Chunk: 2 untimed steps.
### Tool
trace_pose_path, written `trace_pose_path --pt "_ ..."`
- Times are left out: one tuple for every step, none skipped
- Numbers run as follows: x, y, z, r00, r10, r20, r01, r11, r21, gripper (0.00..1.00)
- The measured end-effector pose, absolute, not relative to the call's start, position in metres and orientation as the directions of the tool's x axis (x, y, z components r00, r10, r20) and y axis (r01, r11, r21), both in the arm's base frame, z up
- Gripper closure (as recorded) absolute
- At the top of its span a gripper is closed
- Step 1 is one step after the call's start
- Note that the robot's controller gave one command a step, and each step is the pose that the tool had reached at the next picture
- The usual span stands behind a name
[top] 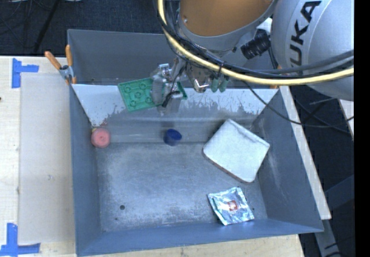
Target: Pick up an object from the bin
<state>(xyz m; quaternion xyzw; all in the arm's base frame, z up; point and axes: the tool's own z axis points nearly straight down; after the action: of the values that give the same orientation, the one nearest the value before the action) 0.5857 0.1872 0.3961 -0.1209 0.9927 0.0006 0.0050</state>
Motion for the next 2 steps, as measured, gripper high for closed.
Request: trace_pose_path --pt "0.568 0.193 0.323 -0.986 -0.166 0.007 -0.166 0.986 -0.001 1.00" --pt "0.556 0.213 0.291 -0.982 -0.191 0.004 -0.191 0.982 0.000 1.00"
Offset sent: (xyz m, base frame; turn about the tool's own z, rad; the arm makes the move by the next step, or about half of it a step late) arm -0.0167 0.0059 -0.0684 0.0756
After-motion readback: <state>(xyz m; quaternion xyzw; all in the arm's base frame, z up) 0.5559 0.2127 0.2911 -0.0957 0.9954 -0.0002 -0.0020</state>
